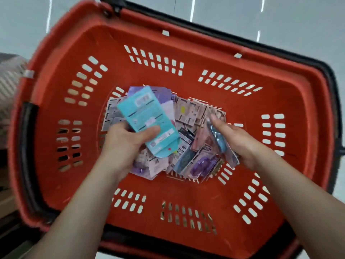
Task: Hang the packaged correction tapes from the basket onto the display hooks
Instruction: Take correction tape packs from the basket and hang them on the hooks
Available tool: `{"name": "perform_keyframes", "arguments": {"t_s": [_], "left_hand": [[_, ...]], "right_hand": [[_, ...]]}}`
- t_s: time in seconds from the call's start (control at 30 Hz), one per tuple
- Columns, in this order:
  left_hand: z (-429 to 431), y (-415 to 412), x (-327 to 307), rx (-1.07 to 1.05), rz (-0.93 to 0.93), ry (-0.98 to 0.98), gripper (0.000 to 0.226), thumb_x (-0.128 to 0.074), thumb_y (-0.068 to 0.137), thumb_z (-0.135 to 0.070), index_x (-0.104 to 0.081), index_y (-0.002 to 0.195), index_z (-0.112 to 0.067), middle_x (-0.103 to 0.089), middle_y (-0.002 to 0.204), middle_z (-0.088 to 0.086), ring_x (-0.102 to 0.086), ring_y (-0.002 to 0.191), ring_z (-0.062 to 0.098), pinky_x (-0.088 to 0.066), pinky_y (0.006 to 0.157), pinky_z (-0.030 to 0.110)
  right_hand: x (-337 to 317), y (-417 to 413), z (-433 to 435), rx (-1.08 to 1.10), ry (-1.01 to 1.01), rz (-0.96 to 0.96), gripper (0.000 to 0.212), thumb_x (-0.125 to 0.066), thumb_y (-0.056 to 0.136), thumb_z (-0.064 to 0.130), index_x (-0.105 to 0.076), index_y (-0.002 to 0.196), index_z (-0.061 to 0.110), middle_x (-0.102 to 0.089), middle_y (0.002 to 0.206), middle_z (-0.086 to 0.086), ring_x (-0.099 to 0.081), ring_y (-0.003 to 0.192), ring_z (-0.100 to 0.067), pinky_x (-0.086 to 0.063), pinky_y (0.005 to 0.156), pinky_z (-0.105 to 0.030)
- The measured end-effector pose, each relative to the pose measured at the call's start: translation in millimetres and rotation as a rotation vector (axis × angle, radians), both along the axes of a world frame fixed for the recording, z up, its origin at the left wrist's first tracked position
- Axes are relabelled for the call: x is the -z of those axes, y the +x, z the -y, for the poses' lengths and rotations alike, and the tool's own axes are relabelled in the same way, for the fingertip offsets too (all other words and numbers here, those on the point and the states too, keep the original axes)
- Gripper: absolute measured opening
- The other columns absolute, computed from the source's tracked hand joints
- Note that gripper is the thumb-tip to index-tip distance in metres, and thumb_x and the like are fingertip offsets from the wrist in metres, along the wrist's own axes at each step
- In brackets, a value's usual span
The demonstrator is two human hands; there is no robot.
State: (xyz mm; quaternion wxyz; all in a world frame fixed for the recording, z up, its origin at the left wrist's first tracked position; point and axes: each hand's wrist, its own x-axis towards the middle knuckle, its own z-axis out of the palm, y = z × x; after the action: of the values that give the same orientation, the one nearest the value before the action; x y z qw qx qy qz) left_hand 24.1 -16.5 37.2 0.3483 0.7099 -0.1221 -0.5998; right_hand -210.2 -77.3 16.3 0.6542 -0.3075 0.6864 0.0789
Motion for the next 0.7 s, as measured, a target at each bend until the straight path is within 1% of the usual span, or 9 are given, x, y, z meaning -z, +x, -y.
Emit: {"name": "perform_keyframes", "arguments": {"t_s": [0.07, 0.13, 0.2, 0.27, 0.37, 0.43, 0.5, 0.6, 0.7], "left_hand": [[-7, 8, -26, -0.162, -0.101, -0.075, 0.040, -0.074, 0.068, -0.010, -0.066, 0.108, -0.005, -0.077, 0.096, 0.007, -0.074, 0.083, 0.027, -0.061, 0.065, 0.043], [-15, 9, -42, -0.271, -0.221, -0.116, 0.045, -0.072, 0.065, -0.013, -0.064, 0.109, -0.008, -0.077, 0.096, 0.004, -0.075, 0.085, 0.023, -0.061, 0.061, 0.036], [-20, 3, -51, -0.339, -0.296, -0.091, 0.042, -0.075, 0.072, -0.009, -0.063, 0.112, -0.009, -0.075, 0.100, 0.006, -0.074, 0.087, 0.021, -0.060, 0.060, 0.034], [-20, -9, -57, -0.423, -0.329, -0.049, 0.053, -0.072, 0.077, -0.014, -0.057, 0.128, -0.010, -0.072, 0.112, 0.012, -0.072, 0.091, 0.023, -0.060, 0.063, 0.036], [-17, -20, -69, -0.497, -0.317, -0.004, 0.037, -0.062, 0.092, -0.020, -0.060, 0.129, -0.013, -0.073, 0.108, 0.010, -0.072, 0.088, 0.022, -0.059, 0.069, 0.036], [-15, -21, -79, -0.481, -0.306, 0.008, 0.030, -0.059, 0.095, -0.024, -0.064, 0.122, -0.014, -0.075, 0.107, 0.010, -0.073, 0.089, 0.023, -0.058, 0.074, 0.039], [-15, -19, -91, -0.470, -0.303, -0.010, 0.030, -0.060, 0.094, -0.024, -0.065, 0.122, -0.012, -0.074, 0.110, 0.012, -0.073, 0.097, 0.026, -0.058, 0.082, 0.044], [-16, -17, -112, -0.466, -0.278, -0.049, 0.029, -0.059, 0.096, -0.023, -0.064, 0.122, -0.011, -0.073, 0.111, 0.012, -0.071, 0.103, 0.029, -0.057, 0.089, 0.048], [-16, -20, -136, -0.463, -0.213, -0.086, 0.024, -0.056, 0.098, -0.022, -0.063, 0.120, -0.014, -0.075, 0.106, 0.008, -0.073, 0.095, 0.025, -0.062, 0.074, 0.038]], "right_hand": [[-23, 8, -3, 0.132, 0.055, 0.143, 0.096, -0.063, 0.055, 0.085, -0.060, 0.130, 0.024, -0.071, 0.112, -0.006, -0.068, 0.092, -0.020, -0.057, 0.083, -0.039], [-43, 20, -8, 0.242, 0.071, 0.292, 0.085, -0.063, 0.058, 0.076, -0.065, 0.122, 0.020, -0.067, 0.102, -0.010, -0.062, 0.078, -0.020, -0.052, 0.069, -0.030], [-57, 32, -11, 0.260, 0.053, 0.359, 0.092, -0.067, 0.055, 0.071, -0.060, 0.130, 0.019, -0.066, 0.110, -0.008, -0.064, 0.087, -0.026, -0.054, 0.075, -0.035], [-71, 45, -12, 0.169, 0.009, 0.423, 0.098, -0.068, 0.061, 0.070, -0.042, 0.146, 0.030, -0.067, 0.123, 0.000, -0.069, 0.102, -0.021, -0.057, 0.088, -0.041], [-90, 53, -10, 0.022, -0.020, 0.452, 0.101, -0.067, 0.060, 0.083, -0.033, 0.148, 0.048, -0.051, 0.147, 0.011, -0.053, 0.132, -0.018, -0.042, 0.111, -0.050], [-106, 52, -6, 0.040, -0.027, 0.493, 0.066, -0.070, 0.078, 0.056, -0.048, 0.138, 0.040, -0.067, 0.128, 0.007, -0.065, 0.118, -0.019, -0.054, 0.097, -0.043], [-119, 50, -2, 0.065, -0.072, 0.532, 0.045, -0.071, 0.081, 0.025, -0.060, 0.125, 0.020, -0.075, 0.109, -0.003, -0.073, 0.100, -0.022, -0.060, 0.079, -0.032], [-136, 51, -3, 0.093, -0.194, 0.541, 0.048, -0.074, 0.069, 0.026, -0.063, 0.115, 0.021, -0.076, 0.106, -0.001, -0.074, 0.096, -0.021, -0.061, 0.075, -0.031], [-157, 52, -7, 0.074, -0.130, 0.613, 0.051, -0.066, 0.081, 0.033, -0.053, 0.130, 0.034, -0.071, 0.121, 0.003, -0.069, 0.111, -0.022, -0.057, 0.087, -0.044]]}}
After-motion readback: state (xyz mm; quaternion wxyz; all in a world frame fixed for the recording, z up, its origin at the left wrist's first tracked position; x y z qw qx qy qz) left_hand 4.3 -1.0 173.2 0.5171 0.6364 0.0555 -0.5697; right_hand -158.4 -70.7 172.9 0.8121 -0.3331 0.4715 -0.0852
